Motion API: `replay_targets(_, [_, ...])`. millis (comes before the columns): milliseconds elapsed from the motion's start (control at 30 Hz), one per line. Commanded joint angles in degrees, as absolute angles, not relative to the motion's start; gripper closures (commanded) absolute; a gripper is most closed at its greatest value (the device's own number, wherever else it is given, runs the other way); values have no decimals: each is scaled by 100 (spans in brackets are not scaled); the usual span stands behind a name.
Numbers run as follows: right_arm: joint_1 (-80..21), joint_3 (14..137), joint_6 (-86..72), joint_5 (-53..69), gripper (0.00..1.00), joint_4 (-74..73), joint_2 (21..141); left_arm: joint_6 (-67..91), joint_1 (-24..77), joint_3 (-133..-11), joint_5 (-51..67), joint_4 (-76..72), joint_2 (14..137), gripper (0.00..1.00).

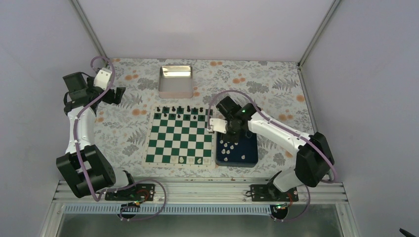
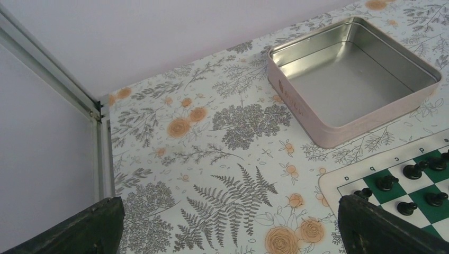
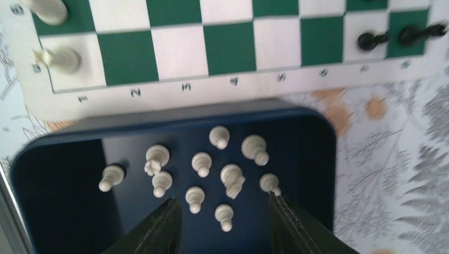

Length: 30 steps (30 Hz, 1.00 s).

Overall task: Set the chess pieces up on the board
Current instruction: Pick up the chess piece from the storage box.

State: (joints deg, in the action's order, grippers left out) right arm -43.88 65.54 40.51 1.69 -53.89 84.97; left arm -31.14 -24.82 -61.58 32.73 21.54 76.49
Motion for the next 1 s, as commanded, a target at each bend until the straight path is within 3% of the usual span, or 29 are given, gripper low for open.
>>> replay_targets(0, [-4083,6139,4247,118,57,-5202,8603,-3049,-2413,-6258,3265,2054,7649,0])
replay_targets(967, [-3518,6141,4382,477,71,-4747,9765,-3128,-2382,-6086,3139,1978,7697,0])
